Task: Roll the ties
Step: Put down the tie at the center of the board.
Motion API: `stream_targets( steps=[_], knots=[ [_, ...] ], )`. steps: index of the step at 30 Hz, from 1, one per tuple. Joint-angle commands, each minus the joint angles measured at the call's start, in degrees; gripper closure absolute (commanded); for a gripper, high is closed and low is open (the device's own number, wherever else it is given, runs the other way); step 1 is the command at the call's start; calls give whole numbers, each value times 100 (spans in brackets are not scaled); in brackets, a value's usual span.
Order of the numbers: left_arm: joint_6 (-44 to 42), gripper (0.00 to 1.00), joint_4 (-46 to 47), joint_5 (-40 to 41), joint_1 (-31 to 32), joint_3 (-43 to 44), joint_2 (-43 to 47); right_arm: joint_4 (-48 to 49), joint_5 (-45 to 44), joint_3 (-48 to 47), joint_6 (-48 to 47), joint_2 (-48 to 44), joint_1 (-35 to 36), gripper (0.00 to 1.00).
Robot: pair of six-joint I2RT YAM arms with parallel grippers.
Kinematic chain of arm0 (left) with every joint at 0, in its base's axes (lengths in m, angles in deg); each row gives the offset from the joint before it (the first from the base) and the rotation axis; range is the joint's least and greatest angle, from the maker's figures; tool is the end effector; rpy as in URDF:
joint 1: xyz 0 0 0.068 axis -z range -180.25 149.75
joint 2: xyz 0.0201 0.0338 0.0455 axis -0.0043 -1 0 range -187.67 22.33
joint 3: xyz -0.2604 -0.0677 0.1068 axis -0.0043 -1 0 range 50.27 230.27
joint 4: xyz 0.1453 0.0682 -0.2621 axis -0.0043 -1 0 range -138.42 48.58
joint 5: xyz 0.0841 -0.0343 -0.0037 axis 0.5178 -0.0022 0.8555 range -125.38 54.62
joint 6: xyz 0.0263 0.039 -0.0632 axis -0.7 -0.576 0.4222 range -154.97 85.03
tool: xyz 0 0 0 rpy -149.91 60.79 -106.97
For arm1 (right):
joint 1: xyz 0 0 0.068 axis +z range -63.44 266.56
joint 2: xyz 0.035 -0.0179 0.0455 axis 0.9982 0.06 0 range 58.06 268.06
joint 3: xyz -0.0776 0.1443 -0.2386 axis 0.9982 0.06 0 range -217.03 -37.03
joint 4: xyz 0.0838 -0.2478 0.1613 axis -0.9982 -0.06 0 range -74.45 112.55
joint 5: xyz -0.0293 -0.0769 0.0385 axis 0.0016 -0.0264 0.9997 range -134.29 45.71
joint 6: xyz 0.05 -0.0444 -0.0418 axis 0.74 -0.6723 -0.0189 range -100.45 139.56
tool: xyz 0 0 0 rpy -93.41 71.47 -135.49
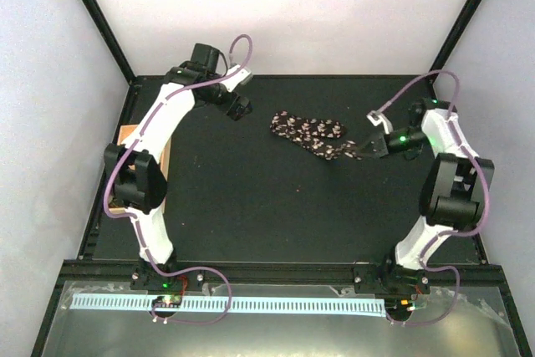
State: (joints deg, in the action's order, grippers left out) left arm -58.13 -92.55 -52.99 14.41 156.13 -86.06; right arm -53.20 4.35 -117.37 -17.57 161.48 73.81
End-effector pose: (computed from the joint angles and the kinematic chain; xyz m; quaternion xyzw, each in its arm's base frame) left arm 0.4654 -0.1429 0.3158 0.3494 0.8728 -0.1222 0.3180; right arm 0.3627 -0.0300 0.2099 -0.1608 0.8948 0.4019 0.1096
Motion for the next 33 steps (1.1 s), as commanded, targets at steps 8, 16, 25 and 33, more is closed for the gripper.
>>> stream_targets(
  steps=[8,16,25,33],
  knots=[
    [178,1,-462,155,-3,-107,680,2937,1437,-377,1836,-632,3595,98],
    [259,1,-551,461,-844,-1253,1852,3028,1128,-1649,1839,345,4551,19],
    [-570,1,248,286,-12,-2881,2511,3187,-2135,-1422,183,930,2777,15],
    [-261,1,319,251,458,-3156,2112,3912,-3707,-1828,-653,1811,2530,16]
  ],
)
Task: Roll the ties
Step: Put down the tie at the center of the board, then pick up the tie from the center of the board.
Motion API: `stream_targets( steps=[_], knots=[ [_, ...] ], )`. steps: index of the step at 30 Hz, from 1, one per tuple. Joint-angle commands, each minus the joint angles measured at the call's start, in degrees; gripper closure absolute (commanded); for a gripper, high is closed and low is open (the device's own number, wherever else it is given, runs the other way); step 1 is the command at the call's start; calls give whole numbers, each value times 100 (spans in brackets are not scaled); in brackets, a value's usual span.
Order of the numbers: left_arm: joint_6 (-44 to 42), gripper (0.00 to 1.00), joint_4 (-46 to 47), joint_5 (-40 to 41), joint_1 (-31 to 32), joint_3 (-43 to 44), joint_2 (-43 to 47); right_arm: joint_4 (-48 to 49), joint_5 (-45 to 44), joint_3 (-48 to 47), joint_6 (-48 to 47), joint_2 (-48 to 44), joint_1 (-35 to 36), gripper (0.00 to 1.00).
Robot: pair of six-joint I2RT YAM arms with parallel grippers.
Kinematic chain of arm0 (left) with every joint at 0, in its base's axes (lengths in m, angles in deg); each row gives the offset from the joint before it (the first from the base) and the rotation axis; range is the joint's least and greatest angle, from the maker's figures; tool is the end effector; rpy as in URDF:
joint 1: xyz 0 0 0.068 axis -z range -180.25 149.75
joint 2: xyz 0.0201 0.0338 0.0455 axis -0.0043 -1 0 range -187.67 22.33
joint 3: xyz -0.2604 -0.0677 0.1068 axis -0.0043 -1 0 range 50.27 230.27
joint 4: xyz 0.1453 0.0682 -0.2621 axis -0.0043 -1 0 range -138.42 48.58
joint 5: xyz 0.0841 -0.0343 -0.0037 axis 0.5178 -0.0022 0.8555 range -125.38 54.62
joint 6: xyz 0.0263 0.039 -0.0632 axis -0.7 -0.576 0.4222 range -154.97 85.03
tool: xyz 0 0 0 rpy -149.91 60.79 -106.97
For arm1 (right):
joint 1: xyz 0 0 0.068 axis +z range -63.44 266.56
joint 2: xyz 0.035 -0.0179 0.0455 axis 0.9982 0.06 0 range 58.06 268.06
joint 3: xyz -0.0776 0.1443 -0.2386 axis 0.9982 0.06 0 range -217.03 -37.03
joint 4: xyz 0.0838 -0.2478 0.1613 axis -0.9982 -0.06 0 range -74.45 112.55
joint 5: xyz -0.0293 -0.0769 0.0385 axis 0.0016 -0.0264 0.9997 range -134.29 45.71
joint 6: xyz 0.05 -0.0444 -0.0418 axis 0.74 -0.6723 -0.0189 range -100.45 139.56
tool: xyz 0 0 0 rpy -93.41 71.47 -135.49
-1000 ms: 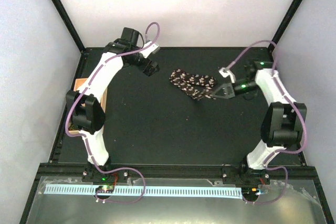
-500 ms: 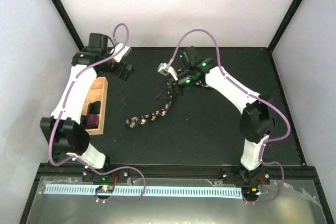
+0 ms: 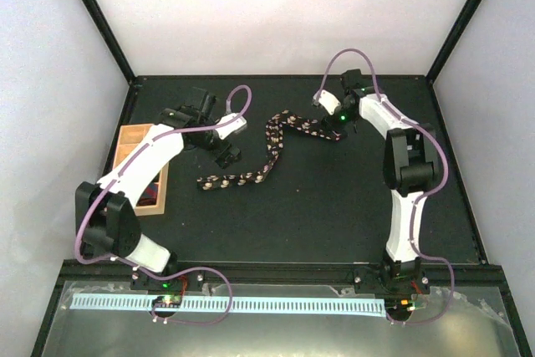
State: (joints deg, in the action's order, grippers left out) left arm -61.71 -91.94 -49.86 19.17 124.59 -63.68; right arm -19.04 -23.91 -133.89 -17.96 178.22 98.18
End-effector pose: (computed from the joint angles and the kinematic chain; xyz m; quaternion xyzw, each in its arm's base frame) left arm 0.3384 -0.1373 0.2699 0.4053 0.8741 -0.1069 0.2455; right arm 0.4974 0.1263 0.1712 -0.4344 0.8577 0.1204 0.2473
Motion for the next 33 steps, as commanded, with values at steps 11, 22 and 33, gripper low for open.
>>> stream_targets(
  steps=[11,22,33],
  knots=[
    [29,2,325,106,35,102,-485,15,-913,-645,-1314,943,171,19],
    [-22,2,328,297,31,315,-664,-964,-720,-1244,-1639,1186,234,26],
    [-216,2,287,514,27,627,-776,-2692,-889,-2415,-1810,2024,214,37]
  ],
)
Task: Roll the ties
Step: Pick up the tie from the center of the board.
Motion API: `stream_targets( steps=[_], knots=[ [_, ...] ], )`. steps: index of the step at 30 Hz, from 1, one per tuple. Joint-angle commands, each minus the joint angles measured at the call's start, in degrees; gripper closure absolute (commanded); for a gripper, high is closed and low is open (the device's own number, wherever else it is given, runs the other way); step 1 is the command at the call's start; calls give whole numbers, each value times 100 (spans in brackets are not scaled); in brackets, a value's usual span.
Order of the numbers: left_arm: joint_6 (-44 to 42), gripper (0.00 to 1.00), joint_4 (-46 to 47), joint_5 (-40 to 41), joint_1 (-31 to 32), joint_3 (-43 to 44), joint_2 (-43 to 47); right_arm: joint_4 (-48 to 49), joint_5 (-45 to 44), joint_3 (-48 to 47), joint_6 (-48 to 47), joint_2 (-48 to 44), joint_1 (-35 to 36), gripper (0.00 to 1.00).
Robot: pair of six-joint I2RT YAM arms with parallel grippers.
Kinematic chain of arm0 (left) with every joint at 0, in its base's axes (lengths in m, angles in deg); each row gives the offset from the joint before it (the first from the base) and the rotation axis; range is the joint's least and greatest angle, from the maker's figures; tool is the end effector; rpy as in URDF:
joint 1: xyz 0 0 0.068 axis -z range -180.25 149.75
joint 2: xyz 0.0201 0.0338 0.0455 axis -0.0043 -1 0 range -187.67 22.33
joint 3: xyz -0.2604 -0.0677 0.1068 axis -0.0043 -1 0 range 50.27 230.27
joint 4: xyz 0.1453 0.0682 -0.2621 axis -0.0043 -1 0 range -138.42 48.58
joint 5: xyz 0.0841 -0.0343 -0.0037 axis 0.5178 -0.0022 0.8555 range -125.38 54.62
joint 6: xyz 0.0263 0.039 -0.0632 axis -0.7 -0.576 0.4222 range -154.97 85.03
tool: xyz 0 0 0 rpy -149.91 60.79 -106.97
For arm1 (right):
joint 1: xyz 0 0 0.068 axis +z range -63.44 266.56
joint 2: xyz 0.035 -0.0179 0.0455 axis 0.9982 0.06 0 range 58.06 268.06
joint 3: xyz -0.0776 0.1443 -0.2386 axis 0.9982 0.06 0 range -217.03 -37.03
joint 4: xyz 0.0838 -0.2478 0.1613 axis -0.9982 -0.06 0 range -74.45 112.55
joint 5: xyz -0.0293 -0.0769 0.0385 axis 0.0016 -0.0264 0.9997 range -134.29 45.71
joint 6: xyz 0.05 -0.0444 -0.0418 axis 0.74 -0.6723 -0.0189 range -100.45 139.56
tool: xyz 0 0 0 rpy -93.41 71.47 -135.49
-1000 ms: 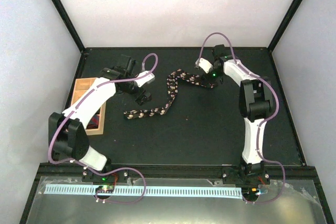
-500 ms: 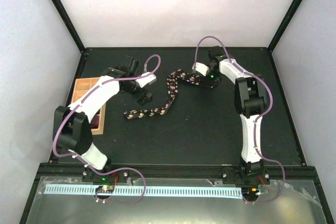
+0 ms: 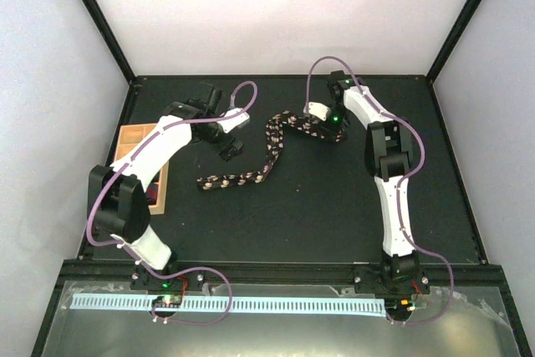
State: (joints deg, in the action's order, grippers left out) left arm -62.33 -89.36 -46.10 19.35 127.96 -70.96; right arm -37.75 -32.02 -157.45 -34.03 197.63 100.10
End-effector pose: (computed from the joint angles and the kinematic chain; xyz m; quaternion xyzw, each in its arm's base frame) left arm 0.3701 -0.1451 0.2474 0.4057 0.8805 -0.0753 0.2334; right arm 0.5376 0.1442 0.1186 -0.5556 0.8195 0.0687 0.1224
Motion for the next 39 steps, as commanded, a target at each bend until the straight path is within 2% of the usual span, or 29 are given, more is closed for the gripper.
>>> stream_targets(
  steps=[1,3,4,6,7,8,12,16,20,23,27,31,34,37,39],
  knots=[
    [-156,2,26,132,16,298,-53,-805,-95,25,-205,42,19,38],
    [-165,2,26,111,15,298,-64,-799,-163,181,-210,-42,26,46],
    [-172,2,16,99,17,298,-66,-896,-191,193,-212,-47,26,55],
    [-191,2,10,97,18,287,-59,-1246,-200,221,-265,-52,19,83],
    [-198,3,19,97,18,276,-47,-1361,-174,332,-260,-102,3,93],
    [-211,3,42,105,18,259,-28,-1436,-128,501,-248,-211,-30,97],
    [-502,4,228,68,54,-74,183,-1681,357,1615,-192,-1118,-227,99],
    [-960,4,637,298,197,-701,490,-2639,1155,2397,-190,-2026,-531,98],
    [-1237,4,978,344,267,-1118,600,-2674,1022,3442,-331,-3501,-660,99],
    [-1579,5,1263,281,286,-1398,622,-2665,922,3746,-317,-4212,-984,99],
    [-2343,8,1600,186,305,-1830,598,-2666,886,3490,226,-4173,-1764,98],
    [-2801,15,1496,150,382,-1821,235,-2672,920,3023,621,-3760,-2577,98],
    [-2905,24,1479,434,415,-1717,-103,-2668,830,2965,639,-3550,-2791,98],
    [-3024,38,1471,854,386,-1658,-391,-2664,636,3097,596,-3449,-2919,98],
    [-3064,43,1396,989,305,-1608,-508,-2660,514,3203,534,-3411,-3001,98]
  ],
)
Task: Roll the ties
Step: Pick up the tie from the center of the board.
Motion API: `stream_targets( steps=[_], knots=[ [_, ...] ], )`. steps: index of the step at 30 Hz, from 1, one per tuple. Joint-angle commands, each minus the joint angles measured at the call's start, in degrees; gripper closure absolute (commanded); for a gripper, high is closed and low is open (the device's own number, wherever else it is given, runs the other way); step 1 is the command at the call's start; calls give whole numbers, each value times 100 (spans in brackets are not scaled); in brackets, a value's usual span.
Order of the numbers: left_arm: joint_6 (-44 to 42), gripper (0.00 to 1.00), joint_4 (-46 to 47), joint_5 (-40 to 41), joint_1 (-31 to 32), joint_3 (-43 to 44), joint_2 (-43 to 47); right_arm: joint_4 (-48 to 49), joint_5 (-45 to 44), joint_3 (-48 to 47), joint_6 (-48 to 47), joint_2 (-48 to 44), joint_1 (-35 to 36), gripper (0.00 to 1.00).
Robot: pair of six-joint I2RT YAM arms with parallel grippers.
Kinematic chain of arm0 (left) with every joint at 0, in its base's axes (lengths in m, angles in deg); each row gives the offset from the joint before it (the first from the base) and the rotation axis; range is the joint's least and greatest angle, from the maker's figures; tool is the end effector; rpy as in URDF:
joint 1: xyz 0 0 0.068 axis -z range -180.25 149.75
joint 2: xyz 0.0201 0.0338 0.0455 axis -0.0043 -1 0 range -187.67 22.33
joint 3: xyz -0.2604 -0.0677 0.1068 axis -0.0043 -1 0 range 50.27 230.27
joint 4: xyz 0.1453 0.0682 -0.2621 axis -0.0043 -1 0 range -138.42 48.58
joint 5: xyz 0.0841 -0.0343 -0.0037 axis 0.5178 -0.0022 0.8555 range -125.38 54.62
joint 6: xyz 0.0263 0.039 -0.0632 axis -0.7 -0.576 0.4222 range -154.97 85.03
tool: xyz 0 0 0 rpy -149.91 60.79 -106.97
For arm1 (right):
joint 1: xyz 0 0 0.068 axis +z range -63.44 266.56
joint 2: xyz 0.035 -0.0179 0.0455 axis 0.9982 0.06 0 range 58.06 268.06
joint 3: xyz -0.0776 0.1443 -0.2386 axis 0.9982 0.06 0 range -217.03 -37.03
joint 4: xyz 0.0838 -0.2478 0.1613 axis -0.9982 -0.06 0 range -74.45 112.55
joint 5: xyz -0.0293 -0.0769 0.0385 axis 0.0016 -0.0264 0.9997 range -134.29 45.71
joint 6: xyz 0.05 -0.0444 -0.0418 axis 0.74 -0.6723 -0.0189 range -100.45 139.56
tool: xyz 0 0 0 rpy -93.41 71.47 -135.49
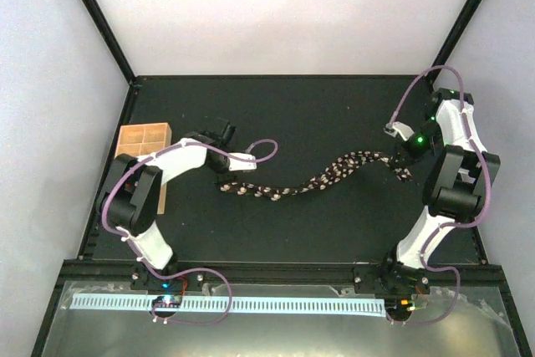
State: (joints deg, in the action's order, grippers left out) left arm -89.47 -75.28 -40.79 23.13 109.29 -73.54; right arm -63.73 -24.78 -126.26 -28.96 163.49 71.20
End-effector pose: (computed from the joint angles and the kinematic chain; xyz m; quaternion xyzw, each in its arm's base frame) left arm 0.3335 -0.1511 0.1319 0.6250 0.7610 0.0001 0.1737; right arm 0.3565 -0.0745 0.2258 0.2619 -0.9442 -0.1996 0.0017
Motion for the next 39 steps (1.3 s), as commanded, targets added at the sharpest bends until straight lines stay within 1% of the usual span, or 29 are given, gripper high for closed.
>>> stream_targets(
  steps=[1,5,11,15,18,23,26,28,33,36,38,39],
  knots=[
    [-355,43,-99,425,-123,299,-290,-62,-259,123,14,30,-154,98],
    [-576,43,-633,67,-210,366,-365,-56,-348,168,-19,152,-307,98],
    [-830,46,-1199,-152,-265,345,-350,-56,-487,158,-66,232,-465,98],
    [-952,43,-1538,-474,-336,340,-137,-64,-483,177,-88,265,-512,98],
    [-766,38,-1909,-773,-409,730,-166,-69,-352,186,-53,302,-512,98],
    [-488,38,-2864,-1403,-710,1611,-710,-66,-336,213,-69,377,-511,98],
    [-576,37,-3319,-1594,-798,1806,-966,-65,-380,189,-79,398,-512,98],
    [-652,35,-3449,-1655,-799,1738,-1055,-68,-403,174,-79,403,-512,98],
    [-659,34,-3653,-1702,-800,1579,-1214,-63,-460,202,-88,417,-512,98],
    [-623,35,-3612,-1615,-800,1384,-1293,-66,-516,242,-103,443,-512,98],
    [-593,38,-3515,-1510,-800,1245,-1338,-56,-575,265,-130,465,-512,98],
    [-554,41,-3424,-1437,-800,1164,-1352,-58,-605,267,-148,469,-512,98]
  ],
)
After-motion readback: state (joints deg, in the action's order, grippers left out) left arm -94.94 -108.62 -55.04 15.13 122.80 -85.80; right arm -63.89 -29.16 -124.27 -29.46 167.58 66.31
